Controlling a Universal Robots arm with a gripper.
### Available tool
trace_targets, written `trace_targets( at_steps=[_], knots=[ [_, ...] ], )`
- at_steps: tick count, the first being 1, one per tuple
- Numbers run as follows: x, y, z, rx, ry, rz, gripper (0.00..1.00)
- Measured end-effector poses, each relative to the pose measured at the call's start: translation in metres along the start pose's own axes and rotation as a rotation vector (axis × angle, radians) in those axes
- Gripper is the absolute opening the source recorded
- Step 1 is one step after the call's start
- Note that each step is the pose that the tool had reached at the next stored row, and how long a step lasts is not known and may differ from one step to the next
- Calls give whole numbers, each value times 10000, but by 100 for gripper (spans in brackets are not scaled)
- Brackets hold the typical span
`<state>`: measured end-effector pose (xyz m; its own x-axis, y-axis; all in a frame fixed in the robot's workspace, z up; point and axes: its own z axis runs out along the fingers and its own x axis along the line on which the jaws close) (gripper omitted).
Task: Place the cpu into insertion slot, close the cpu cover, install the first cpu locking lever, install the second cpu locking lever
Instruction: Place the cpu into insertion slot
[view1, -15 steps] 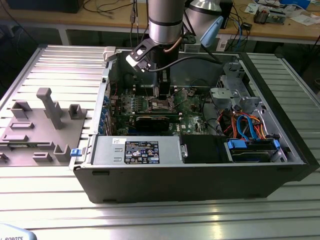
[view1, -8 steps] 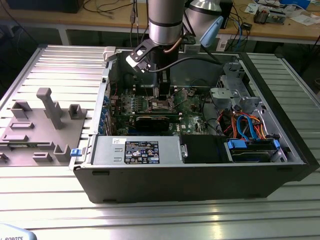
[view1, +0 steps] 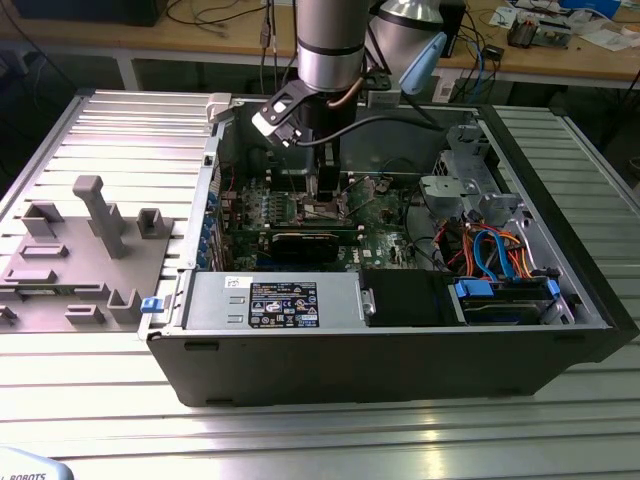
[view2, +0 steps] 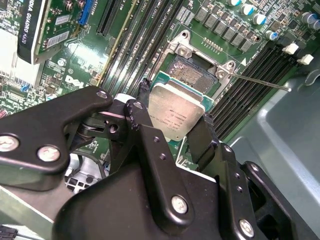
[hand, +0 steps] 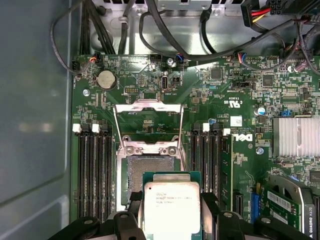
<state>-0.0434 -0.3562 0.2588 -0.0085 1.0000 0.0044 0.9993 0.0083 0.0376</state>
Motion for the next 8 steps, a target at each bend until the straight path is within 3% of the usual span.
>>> trace_targets(
  at_steps=[8],
  knots=[
    [0,-1,20,0,0,0,55]
  ],
)
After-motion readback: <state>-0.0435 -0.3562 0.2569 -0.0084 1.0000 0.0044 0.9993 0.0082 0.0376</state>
